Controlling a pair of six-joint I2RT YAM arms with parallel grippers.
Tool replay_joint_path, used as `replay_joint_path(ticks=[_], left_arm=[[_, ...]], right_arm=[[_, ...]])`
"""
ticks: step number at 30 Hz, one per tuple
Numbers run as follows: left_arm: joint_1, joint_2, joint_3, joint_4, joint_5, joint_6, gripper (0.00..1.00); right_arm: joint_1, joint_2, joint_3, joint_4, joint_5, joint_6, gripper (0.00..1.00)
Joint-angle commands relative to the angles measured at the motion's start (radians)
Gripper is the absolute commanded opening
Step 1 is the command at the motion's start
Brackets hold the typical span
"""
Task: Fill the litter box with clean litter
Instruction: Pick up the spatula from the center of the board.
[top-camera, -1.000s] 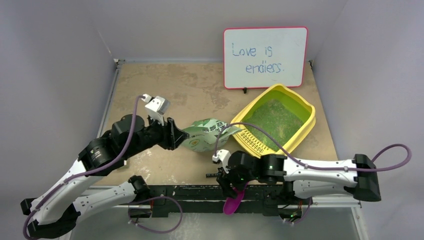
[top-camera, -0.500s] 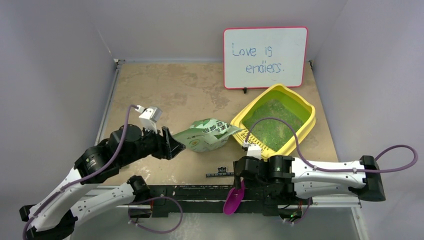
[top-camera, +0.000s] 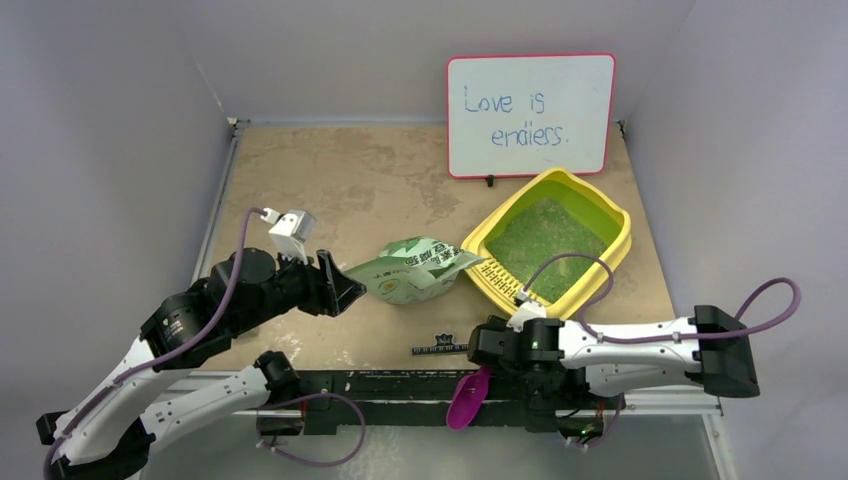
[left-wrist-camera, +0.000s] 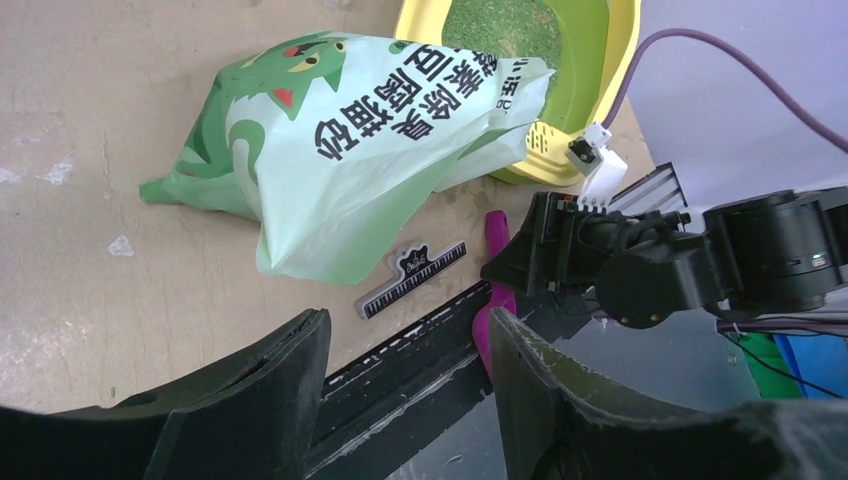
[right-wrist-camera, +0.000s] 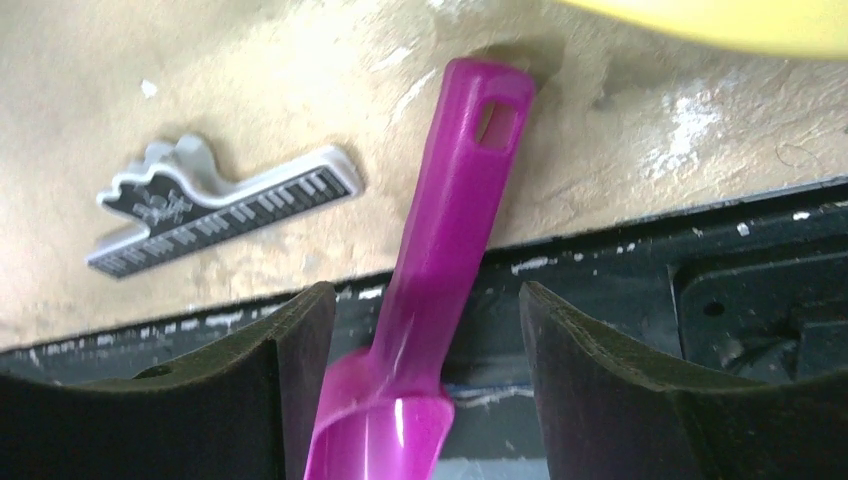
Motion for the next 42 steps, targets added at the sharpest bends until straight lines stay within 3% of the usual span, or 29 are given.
replay_joint_path(ticks=[1,6,10,19,24,28,34,38,42], left_arm=[[0.004,0.006,0.017,0.067,-0.014,0.020,0.59],[0.004,0.011,0.012,0.079,-0.003,0.016,0.59],[0.004,0.014,0.008,0.092,-0.004,0.012,0.59],[0.004,0.043,-0.002,0.115,0.034,0.011,0.59],[0.004,0.053,0.032,0.128,0.012,0.028,0.61],[0.004,0.087,0.080,0.136,-0.011,0.056,0.62],[0.003,0.176,0.140,0.200,0.010,0.083,0.63],[0.003,0.247,0.189,0.282,0.018,0.109,0.65],[0.003,0.351,0.260,0.360,0.060,0.136,0.65]], right_arm=[[0.005,0.041,-0.059,0.081,0.106,0.191,0.67],[0.008,0.058,-0.102,0.122,0.118,0.257,0.57],[0.010,0.025,-0.108,0.123,0.145,0.255,0.30],[0.012,-0.065,-0.093,0.115,0.140,0.180,0.06],[0.012,-0.099,0.010,0.097,0.167,0.012,0.03],[0.012,-0.137,0.123,-0.019,0.226,-0.040,0.01],[0.012,-0.205,0.297,-0.268,0.383,-0.036,0.00],[0.011,-0.191,0.399,-0.571,0.495,0.125,0.00],[-0.055,-0.211,0.472,-0.568,0.619,0.052,0.00]])
